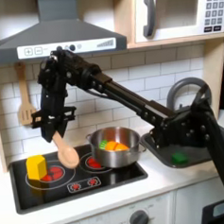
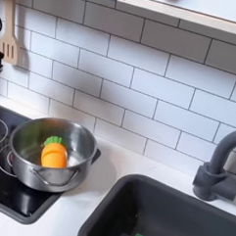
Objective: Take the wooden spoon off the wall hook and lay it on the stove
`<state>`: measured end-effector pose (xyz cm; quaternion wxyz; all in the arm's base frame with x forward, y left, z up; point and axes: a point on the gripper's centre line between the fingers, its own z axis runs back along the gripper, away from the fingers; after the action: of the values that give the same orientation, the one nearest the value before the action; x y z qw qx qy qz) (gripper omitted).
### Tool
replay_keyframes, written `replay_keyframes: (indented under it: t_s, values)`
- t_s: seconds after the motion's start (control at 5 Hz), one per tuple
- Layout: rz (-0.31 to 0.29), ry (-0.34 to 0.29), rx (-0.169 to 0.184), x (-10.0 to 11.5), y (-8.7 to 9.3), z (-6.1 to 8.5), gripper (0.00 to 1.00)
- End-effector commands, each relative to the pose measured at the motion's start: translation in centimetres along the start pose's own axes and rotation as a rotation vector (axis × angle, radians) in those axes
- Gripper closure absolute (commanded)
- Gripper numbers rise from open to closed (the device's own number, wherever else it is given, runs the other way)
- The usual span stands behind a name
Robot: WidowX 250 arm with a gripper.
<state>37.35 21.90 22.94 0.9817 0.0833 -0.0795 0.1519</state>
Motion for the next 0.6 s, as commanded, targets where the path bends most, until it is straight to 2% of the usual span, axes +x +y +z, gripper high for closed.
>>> replay_keyframes:
  t_s: [0.0, 0.4]
  values:
    - [-0.071, 0.039, 0.0, -0.93, 0.32, -0.45, 1.0]
    - [-0.122, 0.057, -0.006, -0.75, 0.95, -1.22, 1.0]
